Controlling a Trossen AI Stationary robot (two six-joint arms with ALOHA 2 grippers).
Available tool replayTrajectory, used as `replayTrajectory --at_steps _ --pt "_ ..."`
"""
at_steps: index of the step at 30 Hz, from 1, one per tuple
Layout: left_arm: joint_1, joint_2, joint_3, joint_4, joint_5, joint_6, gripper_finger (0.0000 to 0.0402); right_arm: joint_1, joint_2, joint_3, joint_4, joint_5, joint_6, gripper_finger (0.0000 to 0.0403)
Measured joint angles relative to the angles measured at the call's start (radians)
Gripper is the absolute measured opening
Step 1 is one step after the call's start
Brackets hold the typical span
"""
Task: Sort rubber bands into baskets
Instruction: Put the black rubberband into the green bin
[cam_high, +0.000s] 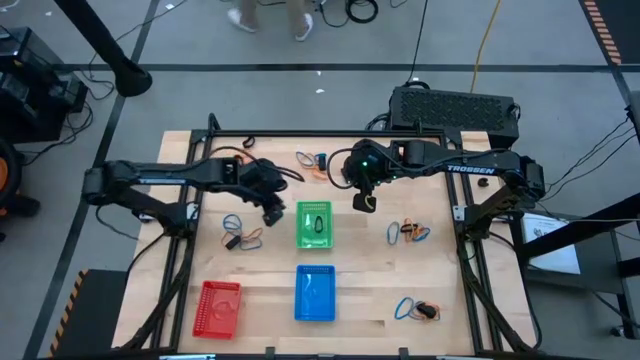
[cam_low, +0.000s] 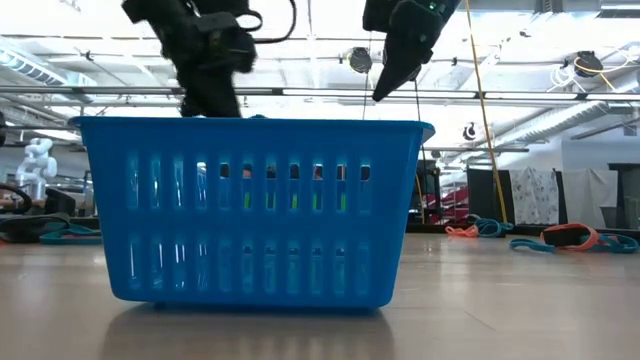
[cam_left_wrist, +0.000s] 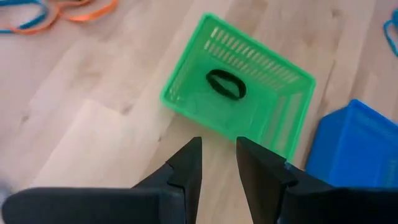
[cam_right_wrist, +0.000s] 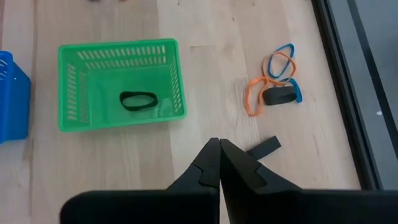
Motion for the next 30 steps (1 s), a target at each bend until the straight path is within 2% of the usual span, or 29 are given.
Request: replayTrajectory --at_steps 3,5,9,14,20,24,27,30 --pt "0.000 -0.057 0.000 -0.172 -0.021 0.012 0.0106 0.000 0.000 0.000 0.000 0.000 0.000 0.0000" --pt "0.000 -0.088 -0.001 -0.272 -0.073 0.019 0.0106 0.000 0.000 0.000 0.002 0.000 0.000 0.0000" --pt "0.013 -0.124 -0.001 -0.322 -0.156 0.042 0.0106 0.000 0.000 0.000 0.013 0.000 0.002 0.0000" --pt "0.088 -0.117 -0.001 -0.213 -0.150 0.122 0.0106 0.000 0.000 0.000 0.009 0.000 0.016 0.0000" --pt "0.240 -0.009 -0.001 0.001 0.004 0.252 0.0106 -0.016 0.000 -0.032 -0.001 0.000 0.106 0.0000" --pt "0.300 0.070 -0.002 0.107 0.142 0.255 0.0106 -0.058 0.002 -0.151 0.182 0.003 0.123 0.0000" --pt "0.318 0.079 -0.002 0.122 0.152 0.273 0.0107 -0.107 0.010 -0.245 0.327 0.016 0.216 0.0000" --pt "0.335 0.062 -0.002 0.097 0.131 0.305 0.0117 -0.174 0.015 -0.292 0.364 0.010 0.292 0.0007"
